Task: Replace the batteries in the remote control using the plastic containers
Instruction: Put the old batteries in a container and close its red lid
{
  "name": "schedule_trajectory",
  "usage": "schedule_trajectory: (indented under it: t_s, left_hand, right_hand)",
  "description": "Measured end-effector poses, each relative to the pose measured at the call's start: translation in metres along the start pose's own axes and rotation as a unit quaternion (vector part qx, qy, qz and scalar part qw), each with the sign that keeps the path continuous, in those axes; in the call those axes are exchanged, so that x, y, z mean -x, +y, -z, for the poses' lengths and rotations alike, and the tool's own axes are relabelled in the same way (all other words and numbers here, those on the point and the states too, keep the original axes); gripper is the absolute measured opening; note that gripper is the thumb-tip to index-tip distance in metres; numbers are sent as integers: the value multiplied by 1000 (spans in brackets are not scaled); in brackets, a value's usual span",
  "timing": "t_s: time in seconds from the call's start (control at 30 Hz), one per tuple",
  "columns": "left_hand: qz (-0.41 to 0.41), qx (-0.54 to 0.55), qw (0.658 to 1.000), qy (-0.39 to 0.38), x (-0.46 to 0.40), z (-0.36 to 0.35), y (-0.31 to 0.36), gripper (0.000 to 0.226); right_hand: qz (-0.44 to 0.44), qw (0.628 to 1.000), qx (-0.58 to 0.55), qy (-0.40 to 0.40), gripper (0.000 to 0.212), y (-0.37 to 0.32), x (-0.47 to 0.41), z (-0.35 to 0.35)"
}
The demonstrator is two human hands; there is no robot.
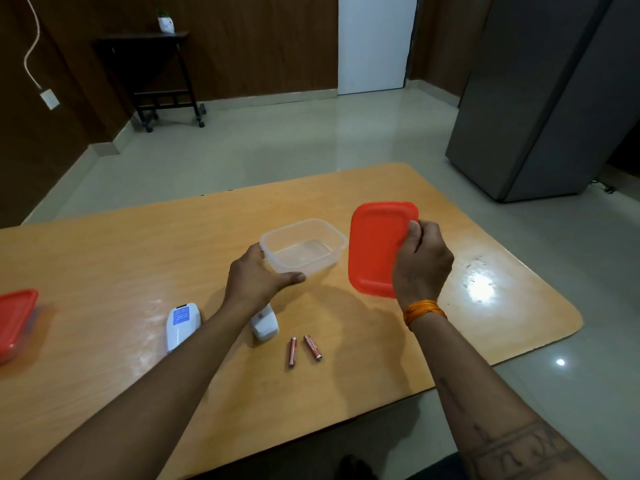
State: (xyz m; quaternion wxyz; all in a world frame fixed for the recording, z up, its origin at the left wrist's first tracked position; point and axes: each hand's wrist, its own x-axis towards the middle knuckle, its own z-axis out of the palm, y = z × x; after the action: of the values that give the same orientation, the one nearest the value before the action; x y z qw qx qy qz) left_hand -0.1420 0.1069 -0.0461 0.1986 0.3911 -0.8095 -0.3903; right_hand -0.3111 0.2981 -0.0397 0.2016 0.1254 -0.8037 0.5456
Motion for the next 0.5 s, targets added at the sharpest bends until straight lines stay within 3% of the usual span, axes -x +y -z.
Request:
schedule_trajectory:
  t_s: [0.2, 0.4, 0.5]
  left_hand:
    - [21, -51, 998, 11, 4, -9, -1, 84]
    - [26, -64, 997, 16, 13, -6, 3, 76]
    - [11, -72, 997, 29, 24, -1, 9, 85]
  right_hand:
    - [-100, 990, 46, -91, 41, 28, -2, 2]
    - [-99, 977, 113, -153, 36, 32, 2, 1]
    - [-78, 972, 147, -164, 40, 31, 7, 0]
